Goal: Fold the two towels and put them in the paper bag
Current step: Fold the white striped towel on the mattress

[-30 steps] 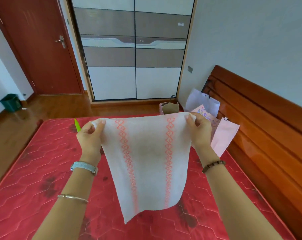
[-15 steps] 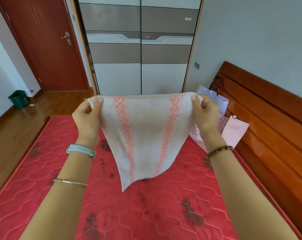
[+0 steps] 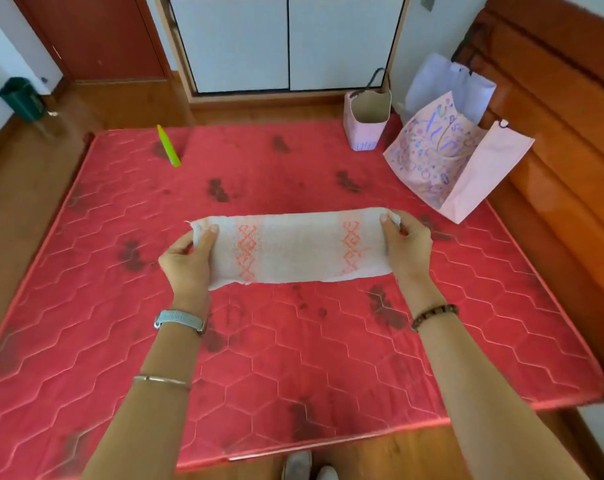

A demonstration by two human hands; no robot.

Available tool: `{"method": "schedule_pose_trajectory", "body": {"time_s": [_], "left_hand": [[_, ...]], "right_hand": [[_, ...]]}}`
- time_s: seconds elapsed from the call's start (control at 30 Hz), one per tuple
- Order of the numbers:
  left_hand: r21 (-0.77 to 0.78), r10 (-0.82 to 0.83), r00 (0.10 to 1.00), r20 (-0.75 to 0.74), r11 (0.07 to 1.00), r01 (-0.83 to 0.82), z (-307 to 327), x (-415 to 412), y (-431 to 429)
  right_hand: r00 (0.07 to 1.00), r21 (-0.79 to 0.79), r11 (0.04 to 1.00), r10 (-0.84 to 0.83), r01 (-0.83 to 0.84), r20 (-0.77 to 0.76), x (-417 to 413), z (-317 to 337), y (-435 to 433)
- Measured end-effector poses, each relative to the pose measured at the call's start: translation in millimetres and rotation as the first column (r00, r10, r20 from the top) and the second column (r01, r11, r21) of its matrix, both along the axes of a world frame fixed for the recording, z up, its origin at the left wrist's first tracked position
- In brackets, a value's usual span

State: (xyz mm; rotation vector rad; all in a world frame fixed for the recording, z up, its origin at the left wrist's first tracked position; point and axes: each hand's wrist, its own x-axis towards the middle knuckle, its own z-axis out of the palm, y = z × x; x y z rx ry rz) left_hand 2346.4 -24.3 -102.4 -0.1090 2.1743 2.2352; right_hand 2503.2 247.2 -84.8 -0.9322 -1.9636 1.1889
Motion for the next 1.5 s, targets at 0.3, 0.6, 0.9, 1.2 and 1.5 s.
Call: {"method": "schedule_pose_trajectory", "body": {"time_s": [0.3,0.6,0.9,1.2,1.5], "left_hand": [[-0.332,0.105,0.96,0.261,0.943,-0.013,-176.1,79.4,-40.6],[-0.466,0.161,0.939,0.305,0.885,0.0,-313.2,87.7,-59.5],[-0.485,0.141,0.928,0.345,0.873,0.047,-421.5,87.0,-58.0],[-0.499,0.133,0.926,0.353,0.864,0.066,-465.6,86.1,-62.4],[-0.501,0.154,0.86,0.487,0.856,0.13,-457.8,125.1,-92.3]], "right_hand": [[0.958,-0.145,0.989,0.041,0.001,0.285,68.8,-167.0,-40.4],[0.886,-0.211,0.977,0.081,0.019,0.457,70.0,-314.6,-51.4],[0.805,-0.147,0.989,0.064,0.03,0.589,66.3,-422.1,-52.6],[0.796,-0.161,0.985,0.052,0.058,0.603,64.3,-472.6,-44.4],[0.749,-0.388,0.909,0.149,0.153,0.645,101.7,-457.9,-70.9]]}}
